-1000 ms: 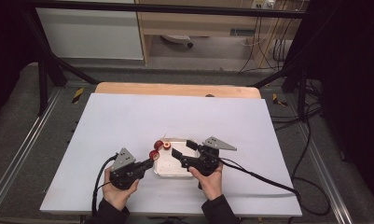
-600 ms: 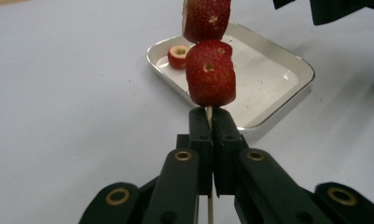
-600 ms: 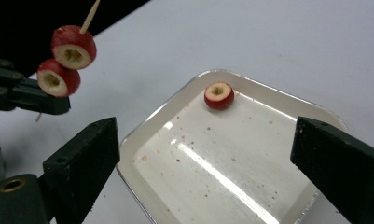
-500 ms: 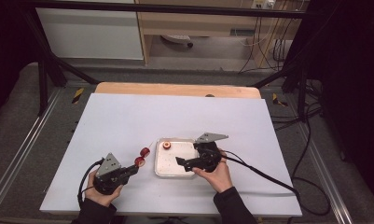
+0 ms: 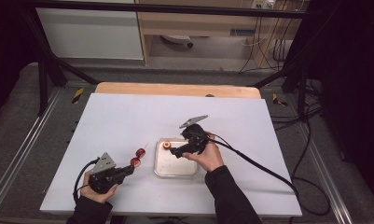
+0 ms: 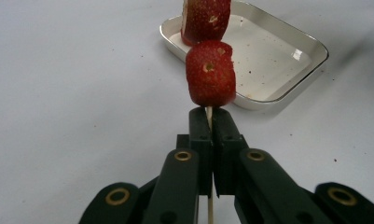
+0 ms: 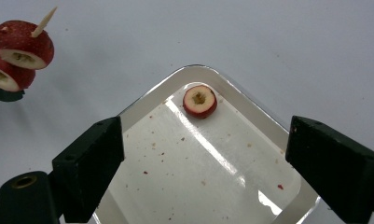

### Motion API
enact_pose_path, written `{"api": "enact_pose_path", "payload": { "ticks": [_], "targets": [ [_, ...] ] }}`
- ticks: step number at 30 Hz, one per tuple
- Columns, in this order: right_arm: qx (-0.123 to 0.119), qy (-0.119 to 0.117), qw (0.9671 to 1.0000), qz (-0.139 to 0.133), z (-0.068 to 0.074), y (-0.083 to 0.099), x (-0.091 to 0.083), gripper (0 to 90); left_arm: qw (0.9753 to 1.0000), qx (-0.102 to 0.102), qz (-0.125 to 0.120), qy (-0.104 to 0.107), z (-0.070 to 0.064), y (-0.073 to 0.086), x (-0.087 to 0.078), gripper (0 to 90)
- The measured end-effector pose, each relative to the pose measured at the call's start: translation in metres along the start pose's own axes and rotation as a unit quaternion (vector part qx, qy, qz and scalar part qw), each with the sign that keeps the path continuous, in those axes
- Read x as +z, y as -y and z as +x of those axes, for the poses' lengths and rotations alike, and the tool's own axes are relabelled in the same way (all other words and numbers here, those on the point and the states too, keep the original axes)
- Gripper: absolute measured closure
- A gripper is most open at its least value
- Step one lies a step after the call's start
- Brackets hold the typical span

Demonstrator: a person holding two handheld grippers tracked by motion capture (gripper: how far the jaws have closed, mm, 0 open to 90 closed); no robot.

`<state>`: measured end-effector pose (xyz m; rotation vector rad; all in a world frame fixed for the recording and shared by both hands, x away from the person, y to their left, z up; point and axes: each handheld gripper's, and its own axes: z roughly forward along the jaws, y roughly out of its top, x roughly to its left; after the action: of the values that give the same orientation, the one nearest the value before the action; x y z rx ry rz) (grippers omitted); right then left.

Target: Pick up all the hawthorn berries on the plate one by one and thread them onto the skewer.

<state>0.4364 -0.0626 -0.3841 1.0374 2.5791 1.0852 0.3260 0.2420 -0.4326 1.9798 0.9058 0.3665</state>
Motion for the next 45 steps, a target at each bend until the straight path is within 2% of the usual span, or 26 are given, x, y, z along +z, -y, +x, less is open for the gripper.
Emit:
{"api": "enact_pose_path", "payload": {
  "ticks": [3, 9, 13, 21, 26, 32, 41, 45],
  "targets": [
    [-0.014, -0.005, 0.9998, 0.014, -0.001, -0.009, 0.008, 14.2, 0.9999, 0.001, 0.005, -0.009, 0.003, 0.002, -0.001, 87.8],
    [-0.031, -0.005, 0.9983, 0.049, 0.0, -0.024, 0.024, 19.2, 0.9999, -0.003, 0.006, -0.008, 0.005, 0.002, -0.001, 87.8],
    [-0.038, -0.018, 0.9962, 0.076, 0.003, -0.032, 0.036, 24.5, 0.9999, -0.002, 0.009, -0.007, 0.005, 0.002, 0.0, 87.8],
    [-0.068, -0.015, 0.9897, 0.125, 0.0, -0.04, 0.059, 36.6, 0.9999, -0.002, 0.008, -0.005, 0.005, 0.002, 0.0, 87.8],
    [-0.08, -0.022, 0.9869, 0.138, -0.004, -0.039, 0.067, 42.9, 0.9999, -0.001, 0.011, -0.005, 0.005, 0.002, 0.001, 87.8],
    [-0.102, -0.024, 0.9813, 0.161, -0.006, -0.041, 0.074, 47.3, 0.9999, 0.0, 0.013, -0.004, 0.005, 0.002, 0.002, 87.8],
    [-0.108, -0.033, 0.979, 0.169, -0.006, -0.043, 0.08, 54.4, 0.9999, 0.002, 0.014, -0.002, 0.004, 0.002, 0.002, 87.8],
    [-0.108, -0.031, 0.9798, 0.166, -0.006, -0.043, 0.08, 60.6, 0.9999, 0.003, 0.014, -0.003, 0.004, 0.002, 0.002, 87.8]
  ]
}}
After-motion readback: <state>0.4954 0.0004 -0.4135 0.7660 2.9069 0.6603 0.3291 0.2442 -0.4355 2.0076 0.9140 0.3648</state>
